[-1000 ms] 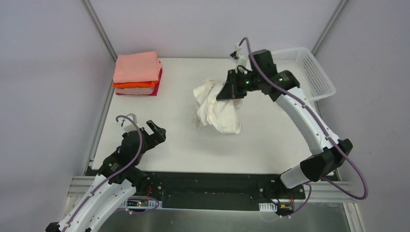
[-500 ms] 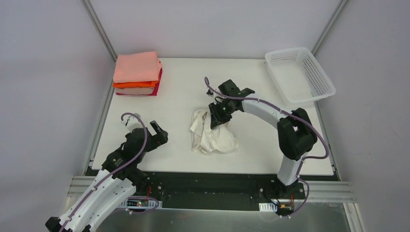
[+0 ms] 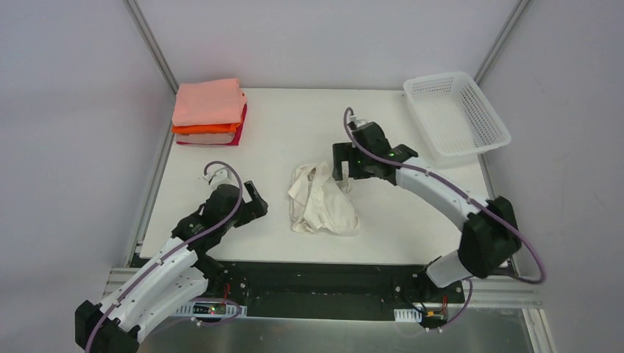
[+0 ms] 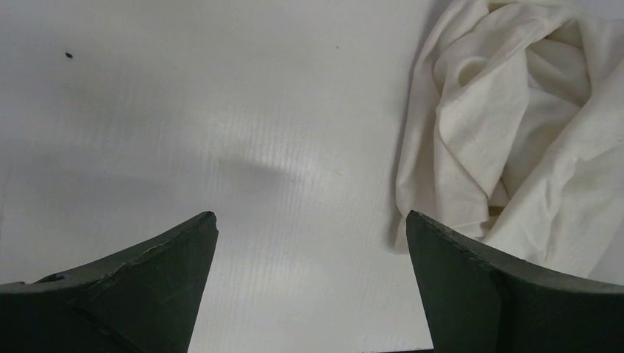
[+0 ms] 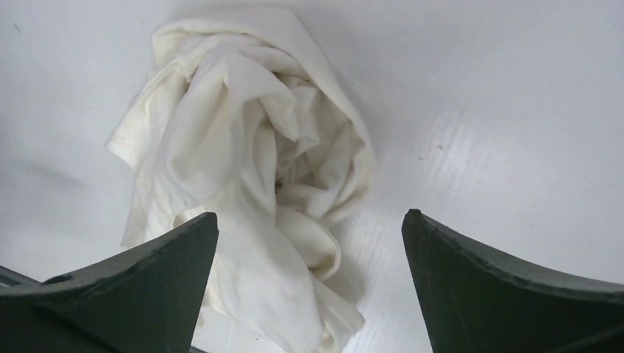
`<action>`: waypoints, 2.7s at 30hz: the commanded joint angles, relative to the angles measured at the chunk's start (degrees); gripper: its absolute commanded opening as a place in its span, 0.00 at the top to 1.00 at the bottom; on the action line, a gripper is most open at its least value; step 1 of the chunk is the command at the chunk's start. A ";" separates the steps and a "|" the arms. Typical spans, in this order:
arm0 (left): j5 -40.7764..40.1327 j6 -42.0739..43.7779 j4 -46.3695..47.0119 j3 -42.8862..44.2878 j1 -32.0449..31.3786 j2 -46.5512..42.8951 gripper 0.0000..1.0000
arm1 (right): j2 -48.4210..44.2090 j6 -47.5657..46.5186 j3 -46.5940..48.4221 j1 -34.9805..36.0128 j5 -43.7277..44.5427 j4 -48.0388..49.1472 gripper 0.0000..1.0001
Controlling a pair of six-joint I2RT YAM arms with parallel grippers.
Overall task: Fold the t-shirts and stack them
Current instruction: Move the tshirt to the center of the board, then flatten out the tshirt
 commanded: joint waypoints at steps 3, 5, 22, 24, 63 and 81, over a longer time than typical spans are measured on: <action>4.50 -0.84 9.34 2.75 -0.16 5.21 0.00 | -19.33 12.09 -10.85 -0.05 5.60 1.41 0.00; 4.85 -0.92 11.50 2.94 -0.19 7.30 0.00 | -23.16 15.15 -15.24 0.04 -2.88 5.18 0.00; 27.07 4.01 35.10 12.09 7.78 42.07 0.26 | -7.30 23.53 -15.08 10.60 -13.03 20.67 0.17; 30.71 4.36 38.64 11.85 8.25 44.65 0.30 | -5.50 23.46 -14.44 10.99 -12.61 20.77 0.19; 30.28 -0.41 46.20 -0.56 7.16 35.87 1.00 | 4.78 27.41 -1.17 25.45 19.33 6.07 0.36; -1.73 4.78 16.41 7.91 7.55 21.40 1.00 | -19.21 28.18 -12.96 21.36 41.47 -8.38 1.00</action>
